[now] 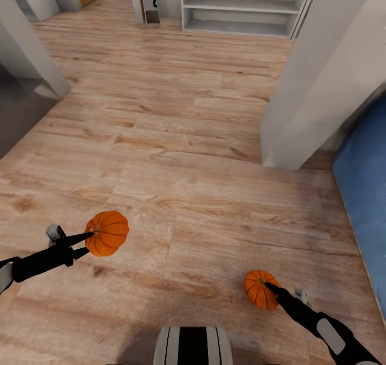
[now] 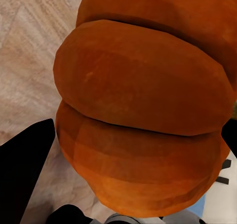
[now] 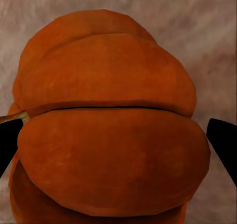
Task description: Place each of the two pumpkins and all three candles from the living room inside a cabinet in the living room (use any cabinet), then make sure every cabinet is closed, and position the cauldron so it is next to a table in the living room.
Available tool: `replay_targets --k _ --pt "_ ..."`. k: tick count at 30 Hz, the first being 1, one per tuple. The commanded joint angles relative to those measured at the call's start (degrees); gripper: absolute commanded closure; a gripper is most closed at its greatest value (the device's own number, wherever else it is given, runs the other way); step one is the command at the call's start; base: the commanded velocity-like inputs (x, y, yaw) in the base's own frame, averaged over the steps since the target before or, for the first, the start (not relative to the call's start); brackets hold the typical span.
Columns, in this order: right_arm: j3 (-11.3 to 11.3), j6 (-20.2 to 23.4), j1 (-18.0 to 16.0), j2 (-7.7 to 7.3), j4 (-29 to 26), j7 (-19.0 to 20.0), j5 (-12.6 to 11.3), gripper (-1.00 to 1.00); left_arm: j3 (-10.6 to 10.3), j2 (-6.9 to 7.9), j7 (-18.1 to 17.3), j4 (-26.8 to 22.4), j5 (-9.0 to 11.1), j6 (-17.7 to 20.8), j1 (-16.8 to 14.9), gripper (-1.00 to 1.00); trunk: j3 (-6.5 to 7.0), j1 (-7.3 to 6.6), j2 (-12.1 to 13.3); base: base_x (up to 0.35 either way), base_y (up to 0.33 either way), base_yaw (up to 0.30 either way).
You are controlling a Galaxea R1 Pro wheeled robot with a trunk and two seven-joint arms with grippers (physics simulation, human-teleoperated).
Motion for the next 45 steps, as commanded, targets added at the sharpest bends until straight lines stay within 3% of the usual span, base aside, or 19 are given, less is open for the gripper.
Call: replay_targets --k 1,33,36,41,45 --pt "-0.2 0.5 0.0 0.00 0.0 0.1 -0.3 1.00 -0.2 0.07 -0.1 0.0 0.3 0.3 0.0 1.00 0.19 -0.03 0.0 0.000 0.000 0.000" --pt "0.0 2.1 0.0 0.20 -1.1 1.1 -0.2 1.00 -0.2 0.07 0.0 0.0 0.1 0.3 -0.1 1.00 7.28 -0.86 0.4 0.000 0.000 0.000" --pt "0.1 4.8 0.0 0.16 -2.2 3.7 -0.2 1.00 -0.2 0.07 0.2 0.1 0.1 0.3 0.0 1.00 7.95 -0.93 0.5 0.000 0.000 0.000" --pt "0.1 8.5 0.1 0.34 -10.4 8.9 -0.2 1.00 -0.3 -0.08 0.5 0.0 0.1 0.3 -0.1 1.00 9.06 -1.06 0.5 0.000 0.000 0.000" --pt "0.2 9.5 0.1 0.37 -12.7 13.2 -0.2 1.00 -0.6 -0.09 0.7 0.0 0.0 0.3 -0.1 1.00 9.94 -1.17 0.6 0.000 0.000 0.000"
